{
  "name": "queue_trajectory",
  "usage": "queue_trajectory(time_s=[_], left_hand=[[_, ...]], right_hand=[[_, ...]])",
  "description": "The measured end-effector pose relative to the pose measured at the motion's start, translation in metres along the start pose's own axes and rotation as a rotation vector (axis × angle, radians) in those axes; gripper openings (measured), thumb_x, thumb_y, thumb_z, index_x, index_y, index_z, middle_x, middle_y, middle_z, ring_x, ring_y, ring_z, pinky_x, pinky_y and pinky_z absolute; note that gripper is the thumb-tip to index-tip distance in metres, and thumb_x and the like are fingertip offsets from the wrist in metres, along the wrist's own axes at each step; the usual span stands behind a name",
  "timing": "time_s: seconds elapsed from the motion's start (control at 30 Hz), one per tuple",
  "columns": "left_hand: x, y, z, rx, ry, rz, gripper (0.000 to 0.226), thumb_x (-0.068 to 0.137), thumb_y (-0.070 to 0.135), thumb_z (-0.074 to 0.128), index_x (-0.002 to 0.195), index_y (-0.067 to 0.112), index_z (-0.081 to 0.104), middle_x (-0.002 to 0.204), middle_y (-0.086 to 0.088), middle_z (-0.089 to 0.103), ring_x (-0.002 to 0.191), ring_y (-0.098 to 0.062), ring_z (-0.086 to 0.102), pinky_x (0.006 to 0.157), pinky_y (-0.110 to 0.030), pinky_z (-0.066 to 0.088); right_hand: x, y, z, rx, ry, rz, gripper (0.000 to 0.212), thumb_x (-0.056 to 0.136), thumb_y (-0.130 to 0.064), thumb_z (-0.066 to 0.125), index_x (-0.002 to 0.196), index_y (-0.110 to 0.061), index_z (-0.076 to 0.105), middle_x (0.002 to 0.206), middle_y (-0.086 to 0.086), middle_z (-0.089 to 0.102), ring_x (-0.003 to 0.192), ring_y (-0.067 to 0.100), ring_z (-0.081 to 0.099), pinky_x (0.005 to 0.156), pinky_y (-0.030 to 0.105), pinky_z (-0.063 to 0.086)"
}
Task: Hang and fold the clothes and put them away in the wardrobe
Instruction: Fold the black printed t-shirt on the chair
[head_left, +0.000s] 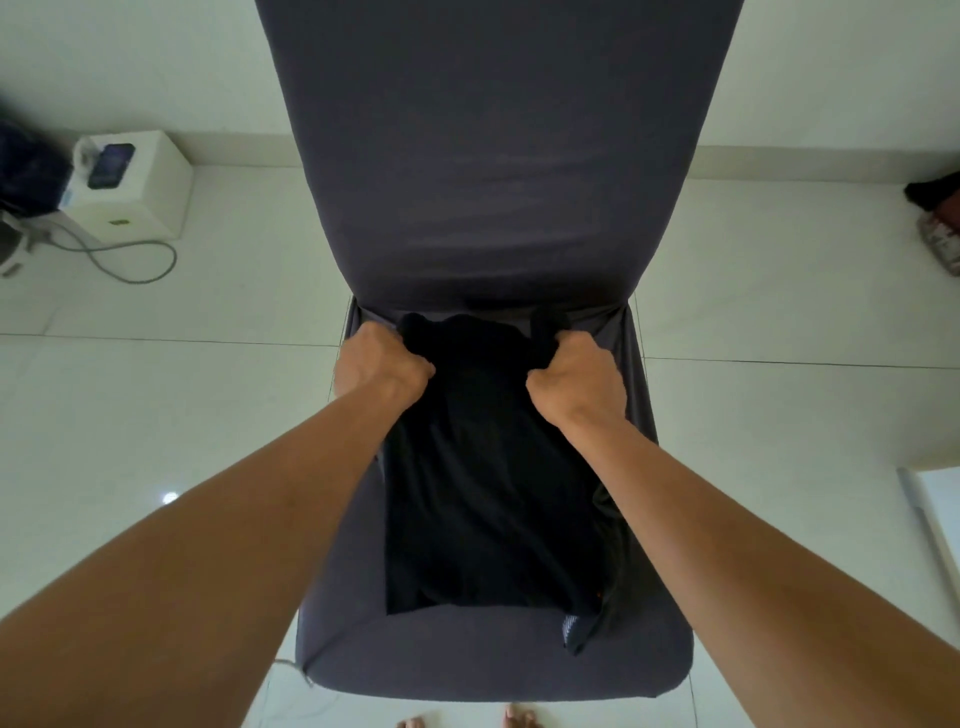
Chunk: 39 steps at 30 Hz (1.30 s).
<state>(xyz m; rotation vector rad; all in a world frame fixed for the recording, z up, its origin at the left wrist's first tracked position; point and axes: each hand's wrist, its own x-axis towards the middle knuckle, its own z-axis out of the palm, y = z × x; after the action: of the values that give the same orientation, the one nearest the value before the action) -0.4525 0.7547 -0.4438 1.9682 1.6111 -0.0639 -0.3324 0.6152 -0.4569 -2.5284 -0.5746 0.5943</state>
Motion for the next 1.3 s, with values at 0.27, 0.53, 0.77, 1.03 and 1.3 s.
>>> queue_trajectory(time_s=[0.27, 0.53, 0.77, 1.03, 1.3], left_hand=[[-0.004, -0.002, -0.002, -0.519, -0.104, -0.041, 0.022, 0.072, 0.007, 0.062, 0.093, 0.014, 0.059, 0.086, -0.005, 0.067, 0.081, -0.025, 0.064, 0.067, -0.031, 0.053], [0.01, -0.005, -0.011, -0.809, -0.398, -0.173, 0.065, 0.06, -0.001, 0.068, 0.123, 0.008, 0.058, 0.106, -0.017, 0.073, 0.093, -0.038, 0.071, 0.083, -0.053, 0.059], [-0.018, 0.01, -0.007, -0.167, 0.124, 0.135, 0.056, 0.082, 0.018, 0.068, 0.129, 0.014, 0.038, 0.115, -0.009, 0.053, 0.096, -0.026, 0.054, 0.078, -0.034, 0.041], [-0.046, 0.062, -0.009, -0.41, -0.436, 0.025, 0.083, 0.079, 0.08, 0.046, 0.126, 0.014, 0.061, 0.12, -0.006, 0.065, 0.099, -0.031, 0.067, 0.077, -0.042, 0.061], [-0.045, 0.063, 0.003, -0.24, -0.282, 0.062, 0.041, 0.075, 0.047, 0.077, 0.094, 0.01, 0.071, 0.087, -0.008, 0.073, 0.073, -0.028, 0.072, 0.058, -0.042, 0.063]], right_hand=[[0.009, -0.006, -0.008, 0.412, -0.106, 0.053, 0.021, 0.08, 0.0, 0.065, 0.092, -0.017, 0.065, 0.082, 0.004, 0.069, 0.079, 0.023, 0.068, 0.069, 0.032, 0.055], [0.017, 0.0, -0.026, 0.856, -0.504, 0.466, 0.039, 0.071, -0.006, 0.076, 0.11, -0.004, 0.073, 0.106, 0.018, 0.076, 0.095, 0.036, 0.073, 0.089, 0.047, 0.058], [0.014, -0.01, -0.03, 0.745, -0.383, 0.325, 0.058, 0.078, 0.0, 0.075, 0.131, -0.011, 0.054, 0.119, 0.012, 0.067, 0.106, 0.033, 0.065, 0.096, 0.049, 0.054], [-0.016, -0.01, -0.038, 1.421, -0.602, 0.357, 0.044, 0.103, -0.033, 0.044, 0.133, -0.007, 0.063, 0.123, 0.014, 0.072, 0.117, 0.027, 0.068, 0.11, 0.041, 0.044], [-0.026, 0.002, -0.038, 1.328, -0.687, 0.35, 0.035, 0.103, -0.016, 0.043, 0.128, 0.001, 0.06, 0.113, 0.016, 0.073, 0.102, 0.028, 0.072, 0.095, 0.039, 0.055]])
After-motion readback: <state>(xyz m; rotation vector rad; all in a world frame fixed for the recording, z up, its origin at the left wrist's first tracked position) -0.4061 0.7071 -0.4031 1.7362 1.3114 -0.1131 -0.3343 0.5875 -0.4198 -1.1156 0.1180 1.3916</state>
